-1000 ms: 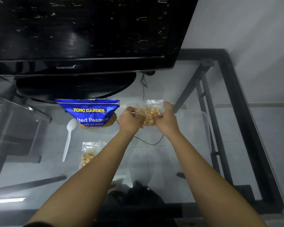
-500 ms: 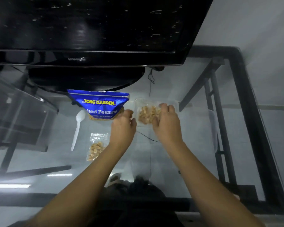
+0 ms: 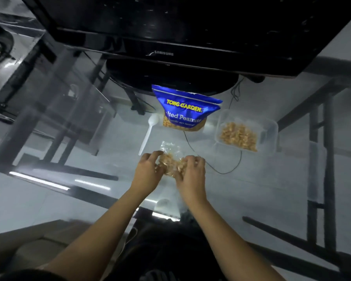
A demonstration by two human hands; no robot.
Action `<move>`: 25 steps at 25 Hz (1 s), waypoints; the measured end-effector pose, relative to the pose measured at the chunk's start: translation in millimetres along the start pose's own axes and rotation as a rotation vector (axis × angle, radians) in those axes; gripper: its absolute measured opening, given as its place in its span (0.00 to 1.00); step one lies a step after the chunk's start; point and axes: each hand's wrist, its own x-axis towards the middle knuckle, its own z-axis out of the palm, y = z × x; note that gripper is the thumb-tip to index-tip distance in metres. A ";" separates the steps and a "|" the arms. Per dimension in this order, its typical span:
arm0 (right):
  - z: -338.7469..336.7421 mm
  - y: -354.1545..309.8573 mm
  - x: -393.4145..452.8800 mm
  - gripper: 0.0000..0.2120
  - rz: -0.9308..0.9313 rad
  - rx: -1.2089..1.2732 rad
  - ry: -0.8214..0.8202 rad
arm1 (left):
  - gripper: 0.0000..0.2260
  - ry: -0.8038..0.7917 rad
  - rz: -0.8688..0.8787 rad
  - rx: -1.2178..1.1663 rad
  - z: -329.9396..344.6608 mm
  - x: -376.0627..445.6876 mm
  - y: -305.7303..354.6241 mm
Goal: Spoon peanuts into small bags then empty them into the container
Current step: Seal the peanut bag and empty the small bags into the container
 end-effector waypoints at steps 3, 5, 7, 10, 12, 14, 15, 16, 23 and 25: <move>-3.9 10.1 0.9 0.16 0.056 0.213 0.040 | 0.19 -0.054 -0.020 -0.107 8.6 -2.6 10.7; -13.3 25.1 1.1 0.15 0.087 0.242 0.067 | 0.18 -0.098 0.038 -0.141 16.3 -6.3 25.3; -27.6 44.0 -1.7 0.16 0.111 0.225 0.087 | 0.17 -0.135 0.097 -0.180 26.6 -12.1 41.1; -50.8 69.8 -18.3 0.19 0.081 0.202 0.142 | 0.18 -0.197 0.147 -0.222 42.7 -22.6 59.6; -64.3 84.3 -32.1 0.19 0.022 0.205 0.180 | 0.19 -0.238 0.175 -0.233 49.6 -28.5 73.7; -79.3 92.8 -35.2 0.18 -0.001 0.285 0.224 | 0.19 -0.236 0.190 -0.256 50.5 -26.5 90.2; -89.5 94.9 -30.0 0.18 -0.001 0.325 0.257 | 0.19 -0.215 0.197 -0.278 48.6 -21.6 100.3; -101.9 95.5 -19.7 0.19 -0.006 0.347 0.300 | 0.19 -0.185 0.216 -0.301 46.8 -12.6 111.9; -155.7 77.1 83.0 0.22 0.082 0.096 0.218 | 0.21 -0.194 0.201 -0.196 49.5 71.0 181.5; -155.9 78.6 94.9 0.22 0.169 -0.023 0.102 | 0.22 -0.277 0.198 -0.090 59.9 79.3 188.1</move>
